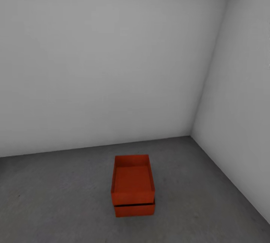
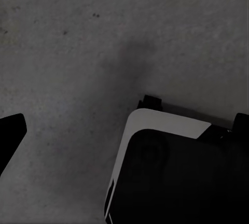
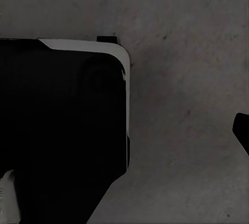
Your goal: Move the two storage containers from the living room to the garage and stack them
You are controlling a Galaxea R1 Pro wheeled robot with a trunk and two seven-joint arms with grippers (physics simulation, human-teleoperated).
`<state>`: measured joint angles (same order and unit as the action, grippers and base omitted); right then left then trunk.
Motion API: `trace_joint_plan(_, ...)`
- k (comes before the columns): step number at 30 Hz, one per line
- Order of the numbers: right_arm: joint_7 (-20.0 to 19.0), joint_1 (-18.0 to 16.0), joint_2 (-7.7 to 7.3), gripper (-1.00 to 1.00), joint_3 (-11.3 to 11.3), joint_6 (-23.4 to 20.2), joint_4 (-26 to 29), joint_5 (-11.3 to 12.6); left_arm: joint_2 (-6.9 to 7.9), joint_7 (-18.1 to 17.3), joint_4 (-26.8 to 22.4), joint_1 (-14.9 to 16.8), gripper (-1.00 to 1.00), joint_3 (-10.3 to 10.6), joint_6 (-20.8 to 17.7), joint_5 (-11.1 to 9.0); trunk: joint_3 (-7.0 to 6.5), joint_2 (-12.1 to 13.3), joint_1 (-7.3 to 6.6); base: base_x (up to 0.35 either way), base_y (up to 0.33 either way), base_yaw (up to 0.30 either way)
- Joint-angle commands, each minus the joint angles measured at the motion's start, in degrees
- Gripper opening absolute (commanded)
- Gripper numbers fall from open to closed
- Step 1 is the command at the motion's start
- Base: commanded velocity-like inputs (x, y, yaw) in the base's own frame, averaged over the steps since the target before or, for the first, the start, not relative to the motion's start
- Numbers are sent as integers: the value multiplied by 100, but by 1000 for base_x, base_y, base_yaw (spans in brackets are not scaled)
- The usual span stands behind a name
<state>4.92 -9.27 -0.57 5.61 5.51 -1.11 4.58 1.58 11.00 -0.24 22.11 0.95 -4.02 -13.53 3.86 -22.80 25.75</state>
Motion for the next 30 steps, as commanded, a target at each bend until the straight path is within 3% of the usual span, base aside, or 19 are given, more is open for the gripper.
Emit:
trace_joint_plan(1, 11, -8, 2, 100, 37, 27, -12, 62, 0, 14, -3, 4, 100, 12, -20, -35, 3, -12, 4, 0, 0, 0)
trace_joint_plan(30, 57, -6, -14, 100, 42, 32, -12, 65, 0, 13, -3, 6, 100, 13, -20, -35, -237, -12, 4, 0, 0, 0)
